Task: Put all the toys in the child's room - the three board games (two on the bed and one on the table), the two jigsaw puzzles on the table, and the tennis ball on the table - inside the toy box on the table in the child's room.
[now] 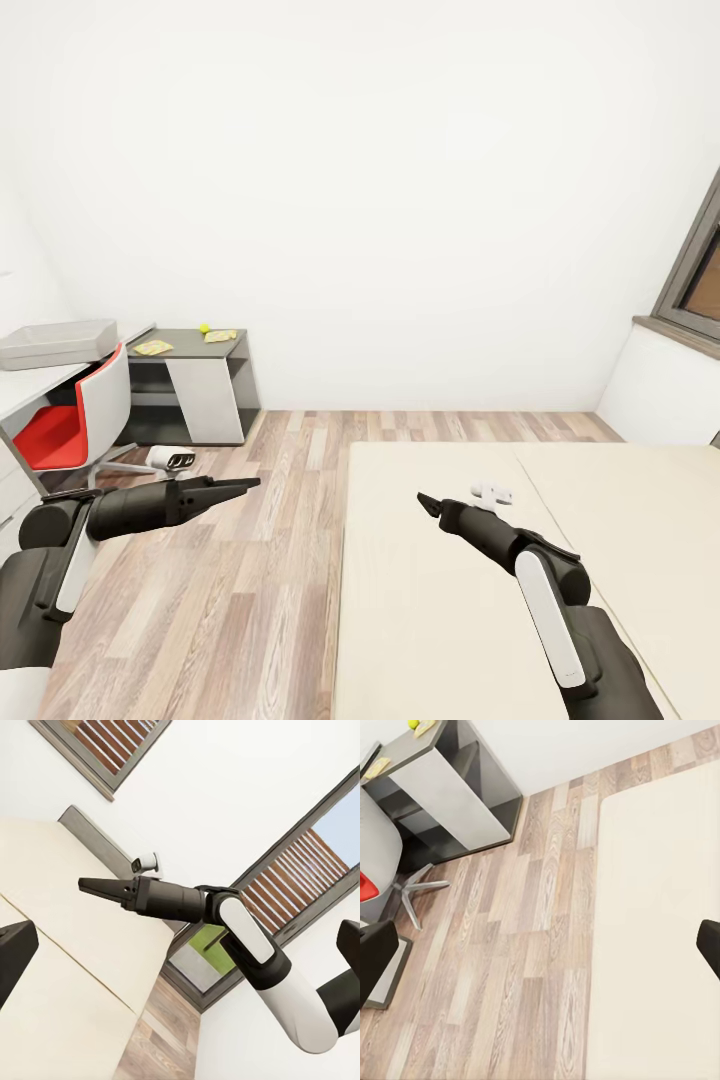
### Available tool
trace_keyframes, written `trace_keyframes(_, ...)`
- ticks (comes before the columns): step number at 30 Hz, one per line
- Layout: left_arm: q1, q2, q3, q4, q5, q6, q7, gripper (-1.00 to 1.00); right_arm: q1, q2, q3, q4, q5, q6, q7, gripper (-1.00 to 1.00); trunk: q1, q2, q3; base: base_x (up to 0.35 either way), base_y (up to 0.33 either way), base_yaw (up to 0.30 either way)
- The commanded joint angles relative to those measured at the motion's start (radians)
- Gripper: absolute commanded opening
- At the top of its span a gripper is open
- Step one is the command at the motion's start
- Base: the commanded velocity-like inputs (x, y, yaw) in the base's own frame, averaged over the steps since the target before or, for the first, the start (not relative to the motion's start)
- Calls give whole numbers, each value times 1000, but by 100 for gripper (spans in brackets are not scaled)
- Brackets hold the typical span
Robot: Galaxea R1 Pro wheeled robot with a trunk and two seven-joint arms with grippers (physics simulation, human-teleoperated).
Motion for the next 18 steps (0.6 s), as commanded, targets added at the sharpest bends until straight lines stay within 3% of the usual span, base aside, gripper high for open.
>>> trace_keyframes(1, -1, 0, 0, 0, -1, 11, -4, 100, -1, 1, -1, -1, 2, 5, 4, 100, 1, -2, -2, 0, 0, 0)
trace_keyframes(11, -1, 0, 0, 0, -1, 11, -4, 100, -1, 0, -1, -1, 2, 5, 4, 100, 1, -2, -2, 0, 5, 0)
trace_keyframes(18, -1, 1, 1, 0, -2, 11, -4, 100, -1, 0, -1, -1, 2, 5, 4, 100, 1, -2, -2, 0, 109, 0)
